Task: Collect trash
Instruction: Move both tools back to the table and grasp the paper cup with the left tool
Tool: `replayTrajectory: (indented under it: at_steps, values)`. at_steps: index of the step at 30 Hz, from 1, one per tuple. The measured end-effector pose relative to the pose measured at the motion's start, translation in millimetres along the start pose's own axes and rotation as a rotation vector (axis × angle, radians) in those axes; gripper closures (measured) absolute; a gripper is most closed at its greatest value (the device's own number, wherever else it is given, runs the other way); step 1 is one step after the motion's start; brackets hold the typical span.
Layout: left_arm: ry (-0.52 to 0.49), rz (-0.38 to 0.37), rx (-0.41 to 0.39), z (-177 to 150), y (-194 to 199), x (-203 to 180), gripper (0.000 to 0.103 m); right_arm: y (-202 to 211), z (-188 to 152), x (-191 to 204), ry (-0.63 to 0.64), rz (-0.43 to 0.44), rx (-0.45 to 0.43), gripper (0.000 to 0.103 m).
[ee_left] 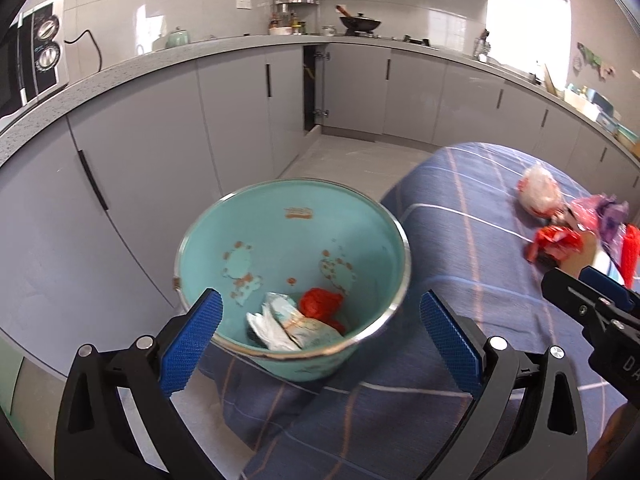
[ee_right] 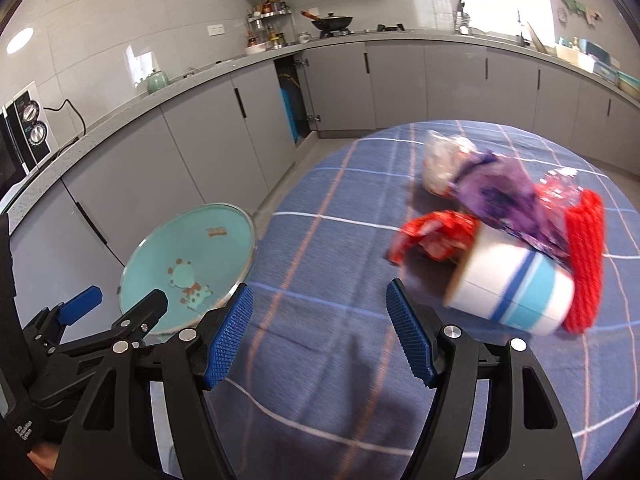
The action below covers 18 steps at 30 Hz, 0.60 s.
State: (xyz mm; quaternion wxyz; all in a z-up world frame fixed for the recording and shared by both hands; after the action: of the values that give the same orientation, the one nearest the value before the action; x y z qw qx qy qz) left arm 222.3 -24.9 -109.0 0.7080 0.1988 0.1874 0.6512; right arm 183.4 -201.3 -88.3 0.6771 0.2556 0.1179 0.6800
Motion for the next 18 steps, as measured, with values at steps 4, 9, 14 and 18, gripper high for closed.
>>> replayTrajectory:
  at_steps: [4,9,14,18]
  values:
    - [-0.013,-0.024,0.004,-4,4,-16,0.006,12,-4,-19,-0.017,-0.025,-0.009,0.034]
    - [-0.039,-0.067,-0.005,-6,11,-39,0.006,31,-7,-46,-0.031,-0.082,-0.035,0.034]
    - [-0.056,-0.132,-0.005,-7,14,-67,0.007,45,-10,-86,-0.076,-0.149,-0.047,0.035]
    - [-0.095,-0.18,-0.018,-6,17,-93,0.01,56,-14,-116,-0.102,-0.197,-0.056,0.035]
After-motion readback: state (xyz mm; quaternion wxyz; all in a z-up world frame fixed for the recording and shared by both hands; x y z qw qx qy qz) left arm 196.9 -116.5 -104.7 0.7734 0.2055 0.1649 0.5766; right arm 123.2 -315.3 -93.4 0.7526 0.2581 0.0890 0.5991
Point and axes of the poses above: each gripper's, at about its wrist camera, not at the fingertips, and y roughly against the way its jaws point, x to its left, z to its top, the point moved 7 cm from there along -y, roughly the way its jaws point, and after that the axes turned 11 degrees about -x, right-handed, at the moved point
